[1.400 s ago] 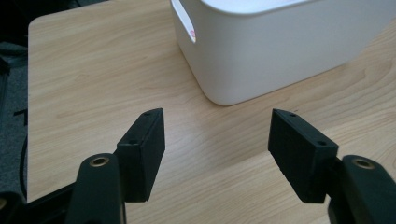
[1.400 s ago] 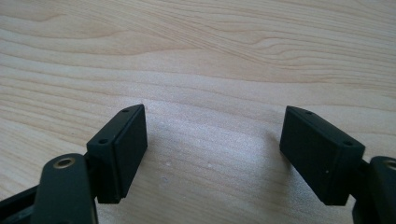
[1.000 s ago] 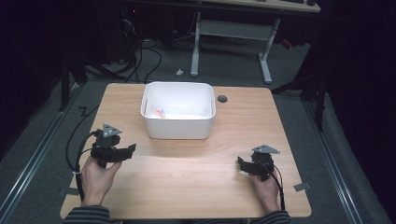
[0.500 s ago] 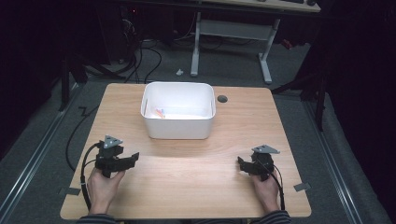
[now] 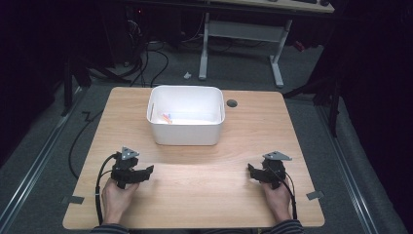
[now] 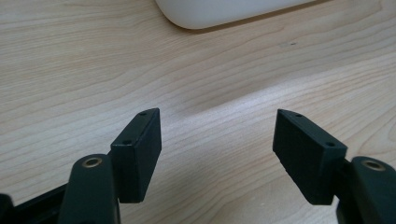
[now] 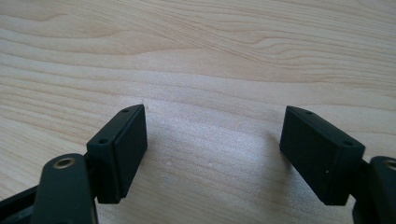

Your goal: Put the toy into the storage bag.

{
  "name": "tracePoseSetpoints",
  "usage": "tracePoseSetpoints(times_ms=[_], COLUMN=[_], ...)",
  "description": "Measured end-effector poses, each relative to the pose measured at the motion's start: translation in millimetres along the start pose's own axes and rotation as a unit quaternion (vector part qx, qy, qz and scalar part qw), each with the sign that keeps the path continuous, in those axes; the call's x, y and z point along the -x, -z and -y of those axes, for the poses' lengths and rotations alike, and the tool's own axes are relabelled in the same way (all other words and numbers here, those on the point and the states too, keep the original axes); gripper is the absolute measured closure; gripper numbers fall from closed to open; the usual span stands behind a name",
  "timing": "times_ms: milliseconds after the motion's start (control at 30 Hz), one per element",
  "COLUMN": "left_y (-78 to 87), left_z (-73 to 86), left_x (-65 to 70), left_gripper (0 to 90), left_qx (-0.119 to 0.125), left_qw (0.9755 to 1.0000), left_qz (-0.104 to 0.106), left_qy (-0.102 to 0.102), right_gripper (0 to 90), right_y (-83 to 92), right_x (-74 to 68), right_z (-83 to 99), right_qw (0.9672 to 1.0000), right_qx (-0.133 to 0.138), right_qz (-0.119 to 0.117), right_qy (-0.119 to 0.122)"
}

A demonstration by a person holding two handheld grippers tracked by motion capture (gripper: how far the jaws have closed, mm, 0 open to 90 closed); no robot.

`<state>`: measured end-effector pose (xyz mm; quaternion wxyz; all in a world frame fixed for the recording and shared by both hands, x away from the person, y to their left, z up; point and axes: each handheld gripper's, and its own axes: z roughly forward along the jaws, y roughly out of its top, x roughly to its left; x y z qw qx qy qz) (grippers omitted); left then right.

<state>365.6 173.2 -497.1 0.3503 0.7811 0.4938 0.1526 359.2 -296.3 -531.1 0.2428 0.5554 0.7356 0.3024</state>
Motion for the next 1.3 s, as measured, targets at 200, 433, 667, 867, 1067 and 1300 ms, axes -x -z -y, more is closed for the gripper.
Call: tracePoseSetpoints(times_ms=[200, 433, 667, 867, 1067, 1300], left_y=[-6.4, -16.6, -25.4, -33.3, -39.2, -44.1], left_z=[0.3, 4.9, 10.0, 12.8, 14.3, 13.8], left_x=[5.0, 6.3, 10.4, 12.0, 14.0, 16.3], left_gripper=[32.5, 32.4, 31.8, 31.5, 29.3, 24.0], left_qx=[0.004, 0.007, 0.013, 0.018, 0.024, 0.028], left_qw=[1.0000, 0.9999, 0.9997, 0.9994, 0.9990, 0.9980], left_qz=[0.002, -0.006, -0.020, -0.028, -0.037, -0.056], left_qy=[0.000, 0.008, 0.003, 0.003, -0.003, -0.012], right_gripper=[23.3, 23.3, 23.4, 23.4, 23.4, 23.4], right_y=[0.0, 0.0, 0.1, 0.1, -0.1, -0.3], right_x=[-0.1, -0.2, -0.5, -0.6, -0.5, -0.8], right_z=[0.0, 0.0, 0.0, 0.0, -0.1, -0.2], right_qw=[1.0000, 1.0000, 1.0000, 1.0000, 1.0000, 1.0000], right_qx=[0.000, 0.000, 0.000, 0.000, 0.000, 0.000], right_qz=[-0.001, -0.001, -0.002, -0.003, -0.004, -0.004], right_qy=[0.001, 0.000, 0.002, 0.003, 0.004, 0.003])
